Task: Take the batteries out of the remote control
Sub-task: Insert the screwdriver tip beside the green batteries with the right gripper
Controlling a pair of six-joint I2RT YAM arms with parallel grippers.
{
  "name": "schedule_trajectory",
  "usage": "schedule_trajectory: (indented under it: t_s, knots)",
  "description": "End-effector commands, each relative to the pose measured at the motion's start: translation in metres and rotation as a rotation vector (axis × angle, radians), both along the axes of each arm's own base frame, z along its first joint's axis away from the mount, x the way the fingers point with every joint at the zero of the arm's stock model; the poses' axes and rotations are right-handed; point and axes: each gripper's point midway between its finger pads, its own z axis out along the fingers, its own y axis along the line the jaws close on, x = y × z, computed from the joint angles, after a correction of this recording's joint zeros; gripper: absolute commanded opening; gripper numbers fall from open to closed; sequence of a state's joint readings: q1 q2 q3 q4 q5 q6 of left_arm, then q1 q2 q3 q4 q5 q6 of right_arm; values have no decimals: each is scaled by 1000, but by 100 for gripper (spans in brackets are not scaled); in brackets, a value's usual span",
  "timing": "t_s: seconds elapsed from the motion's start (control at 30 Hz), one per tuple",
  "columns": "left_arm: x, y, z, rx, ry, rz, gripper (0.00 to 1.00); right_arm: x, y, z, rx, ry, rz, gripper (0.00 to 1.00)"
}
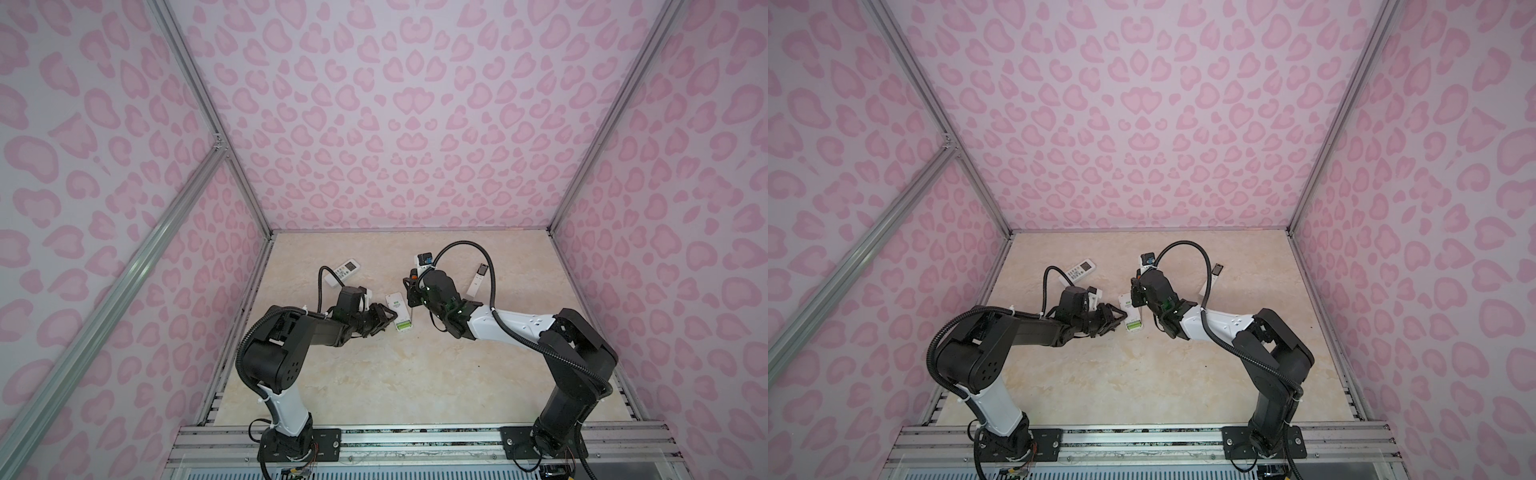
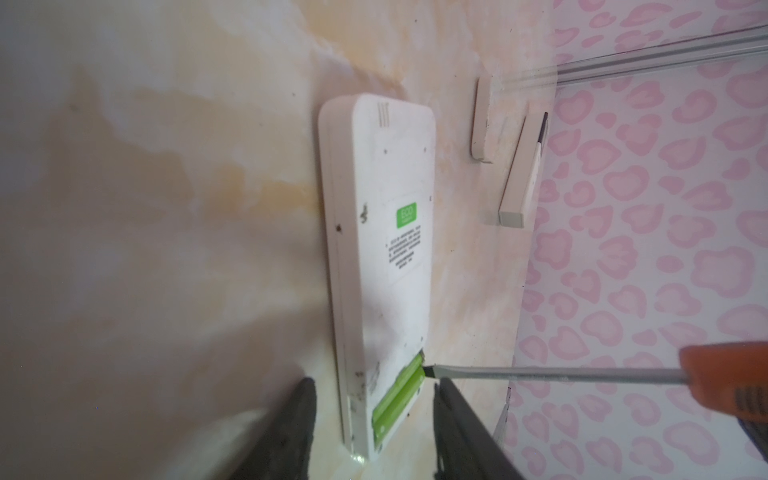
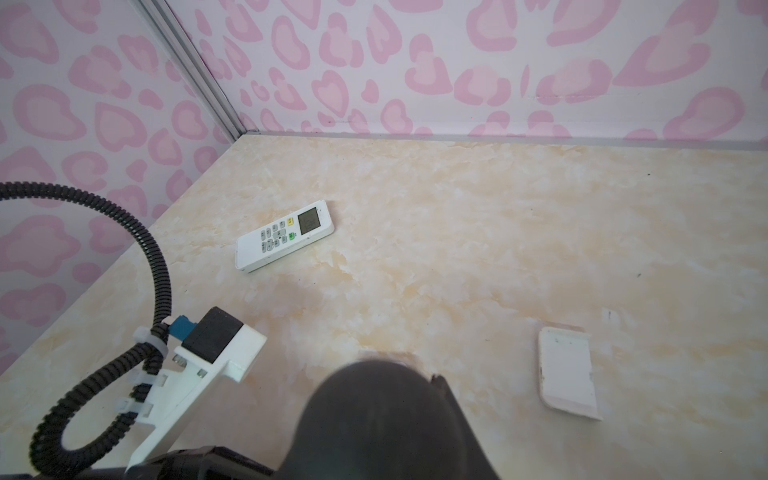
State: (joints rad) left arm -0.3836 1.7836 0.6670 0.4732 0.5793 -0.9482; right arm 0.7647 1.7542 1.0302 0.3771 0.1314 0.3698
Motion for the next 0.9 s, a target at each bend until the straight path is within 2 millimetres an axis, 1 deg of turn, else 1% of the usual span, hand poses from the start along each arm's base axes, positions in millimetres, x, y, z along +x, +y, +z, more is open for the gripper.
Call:
schedule_trajectory:
  t_s: [0.0, 0.13, 0.23, 0.37, 0.43, 0.5, 0.57, 0.7, 0.8, 0.87]
  knots:
    - [-3, 0, -7, 12, 9, 9, 48, 1, 5, 2, -12, -30, 1, 0]
    - [-9, -2, -17, 13, 41, 30, 45, -3, 11, -1, -64, -45, 6, 0]
    - [-13, -3, -20, 14, 54, 38, 42, -4, 14, -3, -79, -46, 10, 0]
    - [-18, -2, -22, 17, 74, 57, 37, -4, 14, -8, -93, -41, -4, 0]
    - [-22, -2, -24, 17, 86, 64, 33, -5, 14, -10, -104, -41, -14, 0]
    - [-25, -4, -24, 15, 95, 65, 32, -5, 13, -11, -117, -47, -27, 0]
    - [-27, -6, -23, 8, 96, 61, 32, -7, 15, -11, -138, -58, -31, 0]
    - [-27, -8, -14, 0, 81, 54, 32, -10, 19, -11, -205, -97, -38, 0]
    - [-22, -11, -3, -3, 53, 25, 35, -13, 22, -13, -243, -115, -30, 0]
    - [-20, -10, 2, -13, 52, 22, 35, -13, 23, -14, -256, -126, -32, 0]
